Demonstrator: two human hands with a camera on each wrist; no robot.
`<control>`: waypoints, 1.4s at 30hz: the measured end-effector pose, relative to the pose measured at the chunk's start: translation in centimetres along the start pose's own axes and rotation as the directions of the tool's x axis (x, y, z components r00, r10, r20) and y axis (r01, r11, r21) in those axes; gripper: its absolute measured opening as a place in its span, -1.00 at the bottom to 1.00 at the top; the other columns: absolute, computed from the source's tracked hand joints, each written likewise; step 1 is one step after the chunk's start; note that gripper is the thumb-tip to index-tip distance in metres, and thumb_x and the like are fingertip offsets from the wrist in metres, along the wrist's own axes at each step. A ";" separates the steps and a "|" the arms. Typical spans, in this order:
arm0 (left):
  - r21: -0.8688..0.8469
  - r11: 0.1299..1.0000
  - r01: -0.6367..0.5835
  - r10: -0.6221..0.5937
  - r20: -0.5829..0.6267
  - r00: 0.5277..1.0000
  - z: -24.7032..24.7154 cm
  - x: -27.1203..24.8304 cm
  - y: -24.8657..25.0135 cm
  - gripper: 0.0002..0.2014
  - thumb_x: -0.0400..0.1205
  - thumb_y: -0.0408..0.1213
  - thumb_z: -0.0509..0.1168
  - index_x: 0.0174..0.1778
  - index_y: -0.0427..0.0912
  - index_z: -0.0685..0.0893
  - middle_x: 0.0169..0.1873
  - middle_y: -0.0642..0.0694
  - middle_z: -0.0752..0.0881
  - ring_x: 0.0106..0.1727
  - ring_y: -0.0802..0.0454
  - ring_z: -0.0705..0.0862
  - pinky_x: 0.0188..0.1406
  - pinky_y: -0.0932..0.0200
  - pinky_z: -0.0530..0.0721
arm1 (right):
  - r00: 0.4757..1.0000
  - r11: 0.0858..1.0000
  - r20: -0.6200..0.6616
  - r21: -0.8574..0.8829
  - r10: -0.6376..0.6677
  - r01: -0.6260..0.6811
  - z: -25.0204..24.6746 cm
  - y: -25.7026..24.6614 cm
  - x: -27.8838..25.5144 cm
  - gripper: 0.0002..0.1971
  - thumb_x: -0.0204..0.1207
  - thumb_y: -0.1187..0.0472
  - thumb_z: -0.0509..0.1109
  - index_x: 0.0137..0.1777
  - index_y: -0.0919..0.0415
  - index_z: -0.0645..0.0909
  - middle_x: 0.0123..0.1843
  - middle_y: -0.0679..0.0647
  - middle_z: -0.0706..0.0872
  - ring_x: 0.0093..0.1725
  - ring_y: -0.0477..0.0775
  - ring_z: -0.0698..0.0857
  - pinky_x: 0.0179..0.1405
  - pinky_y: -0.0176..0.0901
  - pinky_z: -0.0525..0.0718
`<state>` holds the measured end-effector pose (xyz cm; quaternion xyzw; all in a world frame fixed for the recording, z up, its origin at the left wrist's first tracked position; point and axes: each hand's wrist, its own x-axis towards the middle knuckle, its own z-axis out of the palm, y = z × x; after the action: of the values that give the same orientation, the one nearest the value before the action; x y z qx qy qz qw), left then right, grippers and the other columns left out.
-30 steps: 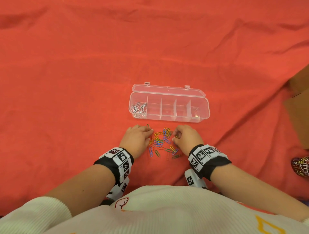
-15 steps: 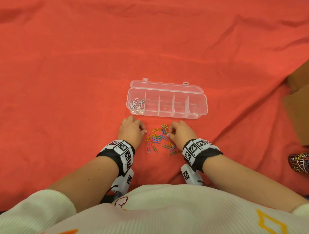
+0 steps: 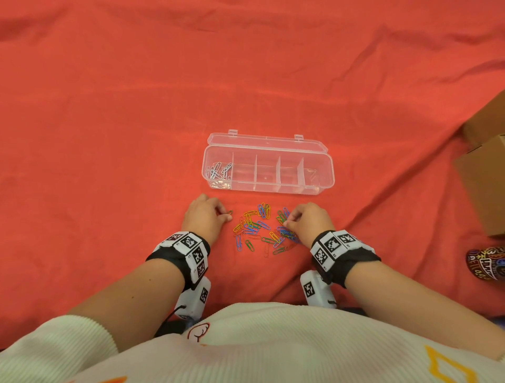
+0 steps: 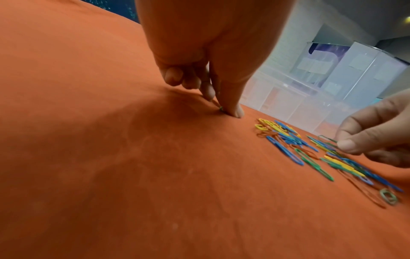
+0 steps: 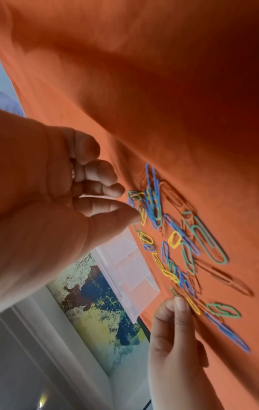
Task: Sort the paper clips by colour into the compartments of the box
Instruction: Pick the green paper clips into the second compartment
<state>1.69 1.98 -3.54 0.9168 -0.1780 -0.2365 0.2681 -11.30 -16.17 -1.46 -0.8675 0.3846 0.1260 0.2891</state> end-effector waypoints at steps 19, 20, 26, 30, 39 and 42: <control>-0.134 0.956 -0.263 0.271 0.044 0.962 -0.5 -1.9 1.0 -0.92 0.48 -0.31 0.40 -0.15 -0.11 0.75 -0.30 0.09 0.52 -0.27 0.14 0.51 -0.20 0.43 0.42 | 0.998 0.998 0.058 0.054 0.020 -0.023 1.3 -0.4 0.4 -0.79 0.39 0.25 0.46 -0.36 0.03 0.50 -0.38 -0.03 0.57 -0.27 0.07 0.59 -0.25 -0.20 0.48; -0.122 0.950 -0.286 0.296 0.070 0.953 -0.1 -2.0 1.5 -0.93 0.48 -0.29 0.40 -0.15 -0.10 0.75 -0.29 0.07 0.54 -0.24 0.11 0.52 -0.14 0.34 0.47 | 0.998 0.998 0.056 0.058 0.016 -0.019 1.3 -0.4 0.3 -0.82 0.39 0.24 0.46 -0.34 0.04 0.52 -0.37 -0.04 0.59 -0.27 0.06 0.60 -0.23 -0.20 0.52; 0.159 0.918 -0.364 0.335 0.182 0.925 1.9 -1.9 3.7 -0.81 0.53 -0.15 0.32 0.02 -0.01 0.73 -0.06 -0.11 0.70 0.10 -0.10 0.58 0.18 -0.01 0.44 | 1.000 0.997 0.006 0.080 -0.001 0.001 0.8 0.5 -0.3 -0.89 0.42 0.22 0.42 -0.27 0.07 0.54 -0.25 0.02 0.58 -0.23 0.05 0.56 -0.18 -0.21 0.47; 0.273 0.896 -0.350 0.305 0.193 0.932 2.4 -1.7 4.0 -0.82 0.54 -0.16 0.29 0.02 -0.03 0.69 -0.01 -0.11 0.68 0.15 -0.13 0.57 0.19 -0.02 0.43 | 1.000 0.993 -0.013 0.116 -0.004 0.005 0.3 1.2 -0.8 -0.95 0.40 0.24 0.42 -0.23 0.08 0.61 -0.36 -0.05 0.59 -0.23 0.01 0.59 -0.19 -0.25 0.46; 0.299 0.909 -0.291 0.221 0.246 0.944 2.7 -1.6 4.7 -0.82 0.50 -0.23 0.30 0.00 -0.13 0.61 0.07 -0.17 0.59 0.15 -0.19 0.58 0.12 -0.03 0.51 | 0.999 0.981 0.020 0.194 -0.027 0.023 0.4 1.7 -0.5 -0.90 0.41 0.26 0.48 -0.09 0.18 0.70 -0.44 -0.15 0.55 -0.49 -0.23 0.50 -0.47 -0.46 0.44; 0.289 0.914 -0.285 0.209 0.268 0.941 2.5 -1.6 4.7 -0.86 0.49 -0.24 0.30 -0.05 -0.13 0.61 0.05 -0.18 0.59 0.11 -0.20 0.60 0.10 -0.04 0.52 | 0.997 0.983 0.028 0.170 -0.073 0.068 0.4 1.2 -0.4 -0.89 0.43 0.24 0.46 -0.06 0.17 0.71 -0.40 -0.12 0.57 -0.42 -0.16 0.53 -0.53 -0.60 0.37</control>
<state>-1.88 -2.01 -2.17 0.8843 -0.3594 -0.2731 0.1193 -12.48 -16.29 -2.08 -0.8507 0.3580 0.0972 0.3725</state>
